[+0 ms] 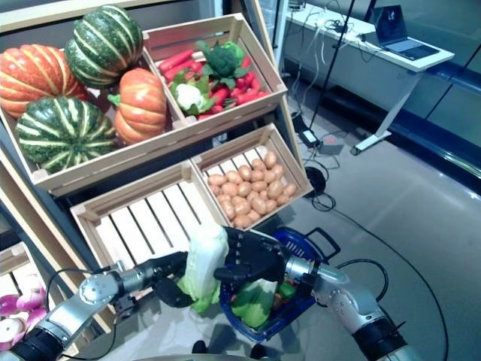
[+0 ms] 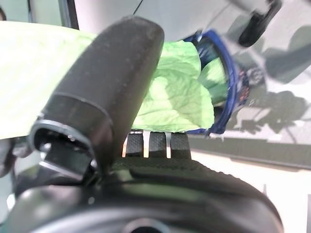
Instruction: Put vegetables into the basket
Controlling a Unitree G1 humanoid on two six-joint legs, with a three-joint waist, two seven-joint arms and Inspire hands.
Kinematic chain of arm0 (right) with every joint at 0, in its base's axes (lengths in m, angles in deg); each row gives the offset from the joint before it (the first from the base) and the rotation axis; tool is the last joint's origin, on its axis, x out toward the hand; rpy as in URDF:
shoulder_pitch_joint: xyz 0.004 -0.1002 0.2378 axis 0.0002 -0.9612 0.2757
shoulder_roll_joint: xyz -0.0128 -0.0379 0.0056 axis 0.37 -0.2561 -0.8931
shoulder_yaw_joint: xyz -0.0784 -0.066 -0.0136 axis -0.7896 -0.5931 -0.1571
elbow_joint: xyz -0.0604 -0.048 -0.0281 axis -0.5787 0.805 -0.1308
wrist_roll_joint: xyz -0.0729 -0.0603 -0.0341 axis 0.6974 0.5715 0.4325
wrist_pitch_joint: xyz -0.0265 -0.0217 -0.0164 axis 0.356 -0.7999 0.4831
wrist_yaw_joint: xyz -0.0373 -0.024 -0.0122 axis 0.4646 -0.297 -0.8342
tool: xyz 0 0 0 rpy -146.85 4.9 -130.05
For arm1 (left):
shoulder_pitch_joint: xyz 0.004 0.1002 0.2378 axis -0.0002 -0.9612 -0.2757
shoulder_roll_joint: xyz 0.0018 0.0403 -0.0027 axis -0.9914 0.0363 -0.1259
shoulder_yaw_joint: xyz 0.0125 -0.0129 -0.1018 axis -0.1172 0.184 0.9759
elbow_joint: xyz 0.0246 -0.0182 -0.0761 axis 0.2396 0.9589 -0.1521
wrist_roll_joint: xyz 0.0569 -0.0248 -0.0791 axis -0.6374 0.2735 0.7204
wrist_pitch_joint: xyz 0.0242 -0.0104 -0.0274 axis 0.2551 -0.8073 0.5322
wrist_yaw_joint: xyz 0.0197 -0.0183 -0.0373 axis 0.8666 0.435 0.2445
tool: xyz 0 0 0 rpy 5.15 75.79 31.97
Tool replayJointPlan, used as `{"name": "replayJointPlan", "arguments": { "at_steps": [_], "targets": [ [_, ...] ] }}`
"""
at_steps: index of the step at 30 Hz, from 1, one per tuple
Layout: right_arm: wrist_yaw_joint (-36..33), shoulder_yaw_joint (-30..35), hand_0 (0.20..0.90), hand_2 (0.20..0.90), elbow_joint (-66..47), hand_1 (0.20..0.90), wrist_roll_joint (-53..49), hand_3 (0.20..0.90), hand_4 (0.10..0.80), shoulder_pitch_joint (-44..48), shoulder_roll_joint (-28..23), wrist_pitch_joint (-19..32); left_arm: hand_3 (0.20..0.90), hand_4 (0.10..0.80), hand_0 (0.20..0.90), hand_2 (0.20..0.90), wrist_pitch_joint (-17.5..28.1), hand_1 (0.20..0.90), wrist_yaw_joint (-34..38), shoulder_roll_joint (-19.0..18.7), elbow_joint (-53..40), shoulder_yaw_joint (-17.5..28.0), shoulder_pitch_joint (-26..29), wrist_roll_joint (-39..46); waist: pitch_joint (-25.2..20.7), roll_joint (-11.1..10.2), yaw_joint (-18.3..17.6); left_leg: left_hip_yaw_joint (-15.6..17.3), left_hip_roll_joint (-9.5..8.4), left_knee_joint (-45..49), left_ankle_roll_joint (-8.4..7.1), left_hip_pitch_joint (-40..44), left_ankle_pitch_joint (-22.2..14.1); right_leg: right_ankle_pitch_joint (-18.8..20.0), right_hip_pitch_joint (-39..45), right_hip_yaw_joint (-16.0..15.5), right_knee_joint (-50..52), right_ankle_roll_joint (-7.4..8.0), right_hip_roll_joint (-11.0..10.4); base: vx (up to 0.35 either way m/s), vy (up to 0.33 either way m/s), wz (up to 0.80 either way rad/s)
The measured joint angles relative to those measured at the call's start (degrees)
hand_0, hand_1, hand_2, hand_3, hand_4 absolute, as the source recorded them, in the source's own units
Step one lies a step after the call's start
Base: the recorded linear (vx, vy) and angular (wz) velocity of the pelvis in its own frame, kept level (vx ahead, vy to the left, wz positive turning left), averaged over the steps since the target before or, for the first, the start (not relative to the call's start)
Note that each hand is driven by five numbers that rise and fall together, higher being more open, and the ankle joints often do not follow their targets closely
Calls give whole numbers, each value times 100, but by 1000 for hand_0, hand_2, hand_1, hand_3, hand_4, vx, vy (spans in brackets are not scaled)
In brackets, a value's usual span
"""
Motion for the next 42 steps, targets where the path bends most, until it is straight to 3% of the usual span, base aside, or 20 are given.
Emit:
{"name": "replayJointPlan", "arguments": {
  "at_steps": [22,23,24,31,37,42],
  "targets": [
    [87,27,300,300,53,300,214,300,400,34,-59,42,300,400,300,300,-8,300,-386,-75,-49,-165,12,142,0,1,-45,3,0,0,1,12,-1,-1,10,3,-1,0,-1,0,0,0],
    [87,27,300,300,54,300,213,300,400,33,-59,42,545,563,545,545,-9,545,-384,-75,-49,-165,12,142,0,2,-47,3,0,0,1,13,-1,-1,10,3,0,1,-1,0,0,0],
    [86,30,300,300,61,300,207,300,400,33,-57,43,900,800,900,900,-10,900,-364,-75,-49,-165,12,143,0,1,-51,3,0,0,1,13,-1,-1,10,3,0,0,-1,0,0,0],
    [-205,201,300,300,293,300,-6,300,400,-133,161,45,900,800,900,900,-13,900,-146,17,-49,-43,-64,231,2,4,-46,5,1,0,5,15,-4,-2,10,7,-2,0,1,5,-1,0],
    [-768,784,300,300,512,300,-580,300,400,-538,634,162,900,800,900,900,-177,900,244,421,-34,814,-379,692,8,14,-62,43,1,0,15,-5,-11,-1,-26,52,-5,1,3,3,-15,-3],
    [-1348,1213,300,300,546,300,-1295,300,400,-758,963,528,900,800,900,900,-199,900,684,841,-20,1170,-600,1480,26,43,-57,51,2,0,14,-125,-8,7,-153,63,-4,9,6,-109,-55,-1]
  ]
}}
